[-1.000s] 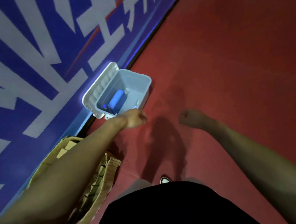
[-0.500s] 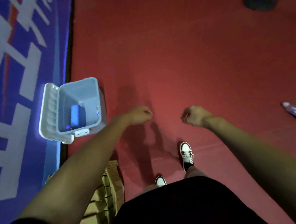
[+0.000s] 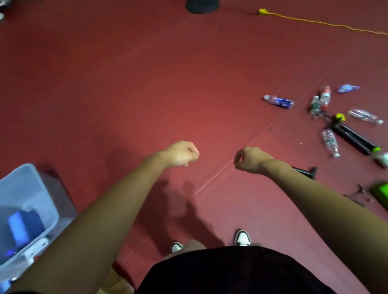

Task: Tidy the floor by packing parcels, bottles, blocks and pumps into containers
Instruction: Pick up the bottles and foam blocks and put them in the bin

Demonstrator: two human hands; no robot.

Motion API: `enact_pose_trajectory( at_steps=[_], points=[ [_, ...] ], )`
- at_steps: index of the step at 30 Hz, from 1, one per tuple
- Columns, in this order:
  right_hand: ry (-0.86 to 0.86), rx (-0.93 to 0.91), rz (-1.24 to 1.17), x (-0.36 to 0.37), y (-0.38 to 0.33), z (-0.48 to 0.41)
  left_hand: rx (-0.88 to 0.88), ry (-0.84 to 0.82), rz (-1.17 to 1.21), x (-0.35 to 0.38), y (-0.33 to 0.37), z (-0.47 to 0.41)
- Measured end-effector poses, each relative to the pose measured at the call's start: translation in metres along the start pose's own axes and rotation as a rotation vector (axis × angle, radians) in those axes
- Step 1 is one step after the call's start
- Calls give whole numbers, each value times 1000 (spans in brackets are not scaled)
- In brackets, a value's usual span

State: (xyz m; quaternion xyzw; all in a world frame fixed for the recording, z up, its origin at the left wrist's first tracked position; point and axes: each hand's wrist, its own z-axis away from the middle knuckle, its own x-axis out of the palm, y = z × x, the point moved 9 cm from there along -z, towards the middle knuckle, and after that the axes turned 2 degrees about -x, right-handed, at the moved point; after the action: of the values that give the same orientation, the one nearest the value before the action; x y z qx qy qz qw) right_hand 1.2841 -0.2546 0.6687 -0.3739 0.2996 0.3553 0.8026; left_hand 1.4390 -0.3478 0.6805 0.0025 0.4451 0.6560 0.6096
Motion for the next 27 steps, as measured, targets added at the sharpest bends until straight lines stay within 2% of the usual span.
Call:
enact_pose_trajectory(
  at_steps=[7, 15, 21, 27],
  points=[
    [83, 133, -118, -60, 171, 41, 119, -110, -66, 89, 145, -58],
    [169, 349, -315, -93, 319, 86, 200, -219, -194, 158, 263, -111],
    [256, 525, -447, -119, 410, 93, 294, -328, -269, 200, 350, -165],
    [310, 629, -497, -175, 487, 60, 387, -395, -370, 213, 439, -248]
  ],
)
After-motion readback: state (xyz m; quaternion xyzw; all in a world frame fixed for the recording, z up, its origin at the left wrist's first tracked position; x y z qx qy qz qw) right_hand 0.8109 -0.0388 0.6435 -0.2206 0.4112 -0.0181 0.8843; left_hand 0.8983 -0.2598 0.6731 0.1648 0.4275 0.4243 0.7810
